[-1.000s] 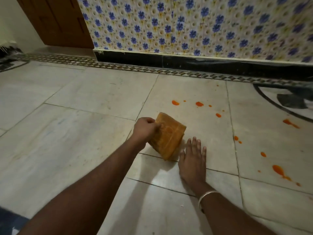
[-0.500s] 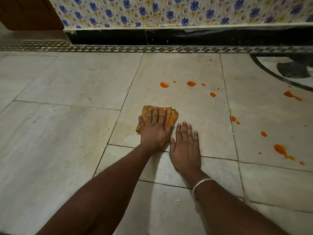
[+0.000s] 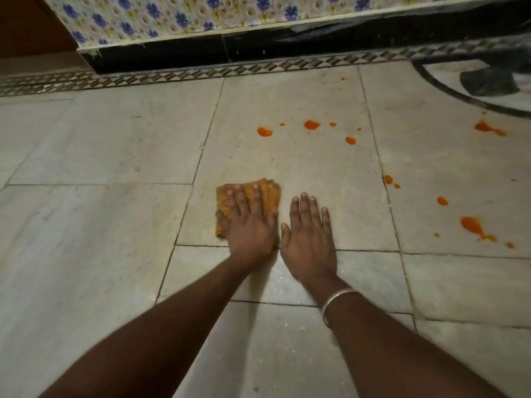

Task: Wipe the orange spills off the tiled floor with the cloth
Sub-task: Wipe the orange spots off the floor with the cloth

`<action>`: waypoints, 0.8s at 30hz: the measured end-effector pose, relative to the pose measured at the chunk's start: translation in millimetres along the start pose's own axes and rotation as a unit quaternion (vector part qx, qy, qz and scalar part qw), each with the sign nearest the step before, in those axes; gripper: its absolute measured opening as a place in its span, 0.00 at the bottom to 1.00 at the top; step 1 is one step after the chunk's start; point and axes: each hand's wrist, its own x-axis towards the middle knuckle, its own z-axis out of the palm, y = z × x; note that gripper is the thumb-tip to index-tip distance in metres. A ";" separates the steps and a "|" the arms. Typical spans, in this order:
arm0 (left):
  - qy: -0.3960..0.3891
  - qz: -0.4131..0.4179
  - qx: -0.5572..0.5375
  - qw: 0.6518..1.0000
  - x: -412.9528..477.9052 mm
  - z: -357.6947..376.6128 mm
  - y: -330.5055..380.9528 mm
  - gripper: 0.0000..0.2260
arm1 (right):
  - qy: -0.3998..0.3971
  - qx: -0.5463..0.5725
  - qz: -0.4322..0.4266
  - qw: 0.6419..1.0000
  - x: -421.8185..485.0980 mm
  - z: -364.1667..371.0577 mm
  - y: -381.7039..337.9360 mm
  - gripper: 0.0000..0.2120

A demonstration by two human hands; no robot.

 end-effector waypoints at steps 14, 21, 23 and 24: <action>0.046 -0.030 -0.024 0.998 -39.2 1.9 -31.9 0.32 | -0.002 0.007 -0.001 1.000 -0.8 -1.0 0.9 0.34; 0.029 0.090 0.000 0.995 35.0 -6.4 -24.2 0.29 | -0.008 -0.007 -0.009 1.000 -0.1 0.7 3.4 0.34; 0.029 0.040 -0.012 0.999 38.5 -10.2 -43.6 0.29 | -0.008 -0.003 -0.007 1.000 -0.1 0.1 4.1 0.34; 0.038 0.005 -0.022 0.999 30.5 -9.9 -52.2 0.29 | -0.008 -0.003 -0.006 1.000 -0.4 -0.1 3.6 0.34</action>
